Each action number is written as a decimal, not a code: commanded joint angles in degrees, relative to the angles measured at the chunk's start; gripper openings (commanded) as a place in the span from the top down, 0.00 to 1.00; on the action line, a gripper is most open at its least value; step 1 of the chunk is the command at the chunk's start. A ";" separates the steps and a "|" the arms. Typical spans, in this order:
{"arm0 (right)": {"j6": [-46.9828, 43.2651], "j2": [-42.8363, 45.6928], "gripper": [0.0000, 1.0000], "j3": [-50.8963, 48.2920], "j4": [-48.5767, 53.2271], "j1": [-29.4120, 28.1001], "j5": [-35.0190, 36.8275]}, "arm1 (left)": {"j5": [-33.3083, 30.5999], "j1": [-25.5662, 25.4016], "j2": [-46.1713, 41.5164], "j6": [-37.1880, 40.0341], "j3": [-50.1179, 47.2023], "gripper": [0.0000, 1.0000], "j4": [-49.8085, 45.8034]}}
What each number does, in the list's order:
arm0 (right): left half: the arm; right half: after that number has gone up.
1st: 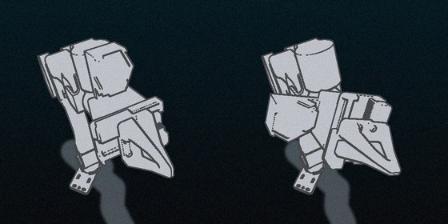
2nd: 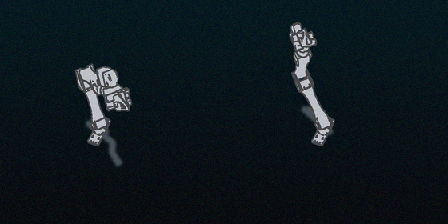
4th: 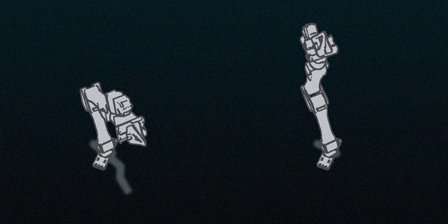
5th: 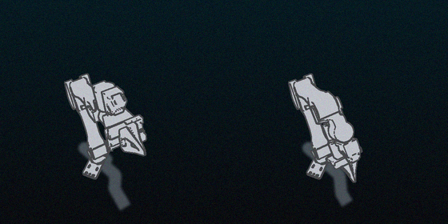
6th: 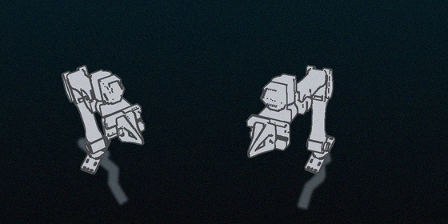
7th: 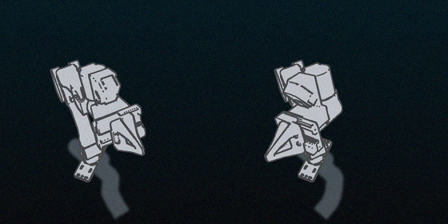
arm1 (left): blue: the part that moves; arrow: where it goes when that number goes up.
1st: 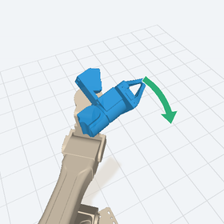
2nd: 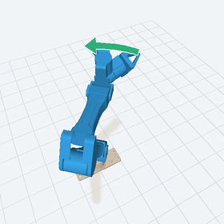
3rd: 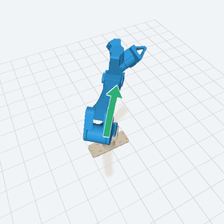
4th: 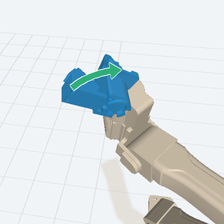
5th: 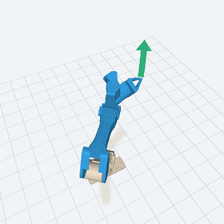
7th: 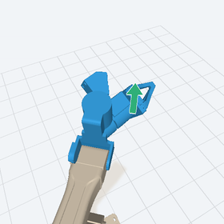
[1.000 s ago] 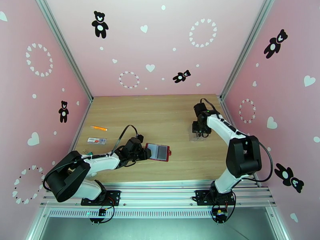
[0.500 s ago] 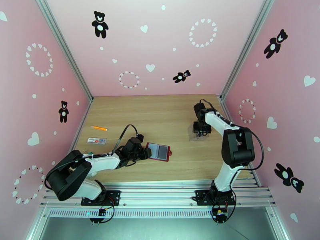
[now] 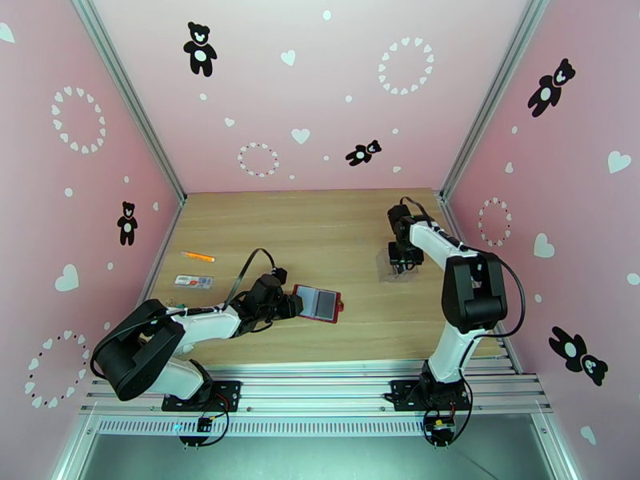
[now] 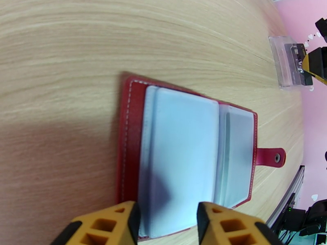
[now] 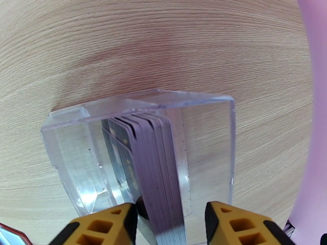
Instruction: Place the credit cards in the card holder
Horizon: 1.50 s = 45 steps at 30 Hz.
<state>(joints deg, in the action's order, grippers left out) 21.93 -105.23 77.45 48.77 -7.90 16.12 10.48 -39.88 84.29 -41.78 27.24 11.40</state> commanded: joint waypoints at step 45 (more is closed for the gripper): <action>-1.48 5.01 0.72 -0.24 0.53 1.61 -4.34 | -0.20 0.78 1.33 0.04 -1.45 0.57 -1.11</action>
<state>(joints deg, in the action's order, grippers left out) 21.06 -101.21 77.30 48.80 -6.61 9.74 10.50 -39.81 84.38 -41.78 27.14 11.64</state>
